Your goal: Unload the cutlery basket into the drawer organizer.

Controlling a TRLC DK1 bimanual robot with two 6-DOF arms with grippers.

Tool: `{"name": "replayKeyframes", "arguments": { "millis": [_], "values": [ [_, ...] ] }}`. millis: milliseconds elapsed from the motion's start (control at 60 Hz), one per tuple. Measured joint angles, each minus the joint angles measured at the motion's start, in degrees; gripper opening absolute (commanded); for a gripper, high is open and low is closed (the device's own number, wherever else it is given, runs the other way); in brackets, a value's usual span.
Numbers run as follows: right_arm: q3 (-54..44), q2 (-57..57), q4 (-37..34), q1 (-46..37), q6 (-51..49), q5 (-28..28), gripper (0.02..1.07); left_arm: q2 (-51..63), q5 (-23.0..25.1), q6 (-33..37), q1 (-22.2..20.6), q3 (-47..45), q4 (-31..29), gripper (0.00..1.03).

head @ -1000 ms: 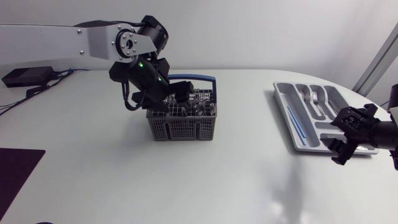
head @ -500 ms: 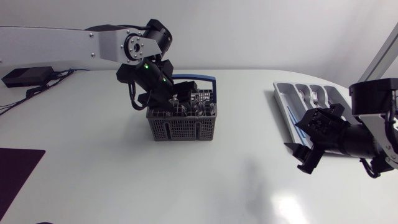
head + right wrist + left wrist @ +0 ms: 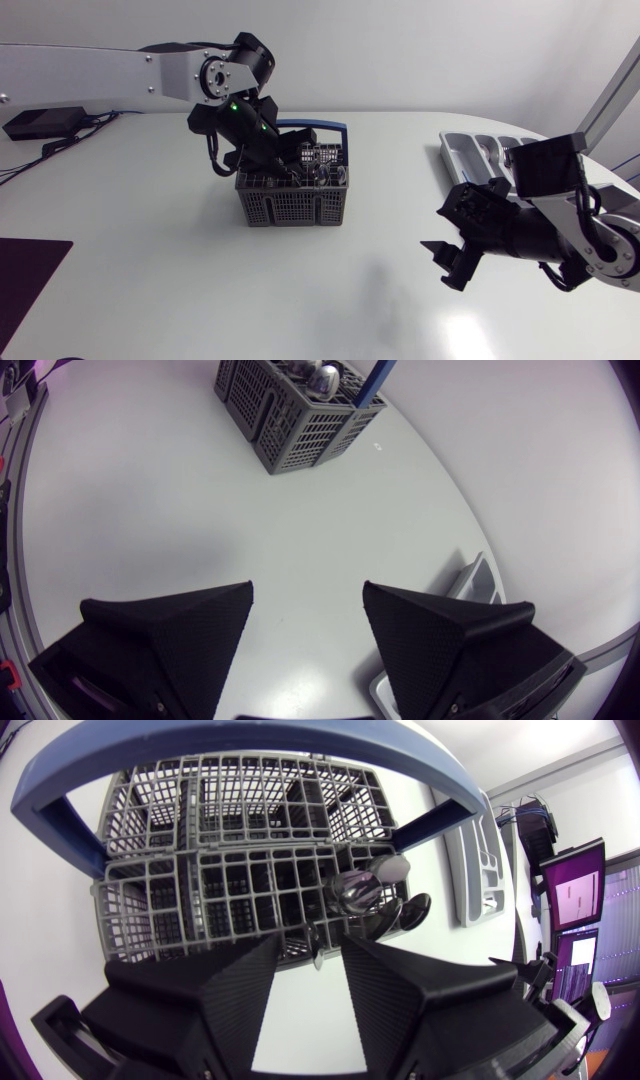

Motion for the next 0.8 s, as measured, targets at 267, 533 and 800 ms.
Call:
{"name": "replayKeyframes", "arguments": {
  "millis": [267, 533, 800],
  "values": [
    [0.0, 0.7, 0.6, 2.0, 1.4, 0.4, 0.82, 0.0, 2.6, -0.6, 0.0, 0.0, -0.6, 0.41],
    [0.0, 0.8, 0.8, 2.8, 1.8, 0.4, 0.82, 0.0, 3.0, -1.0, 0.3, 0.0, -1.9, 0.41],
    [0.0, 0.8, 0.9, 3.1, 1.8, 0.4, 0.82, 0.1, 3.0, -1.4, 1.4, 3.7, -7.1, 0.41]
  ]
}}
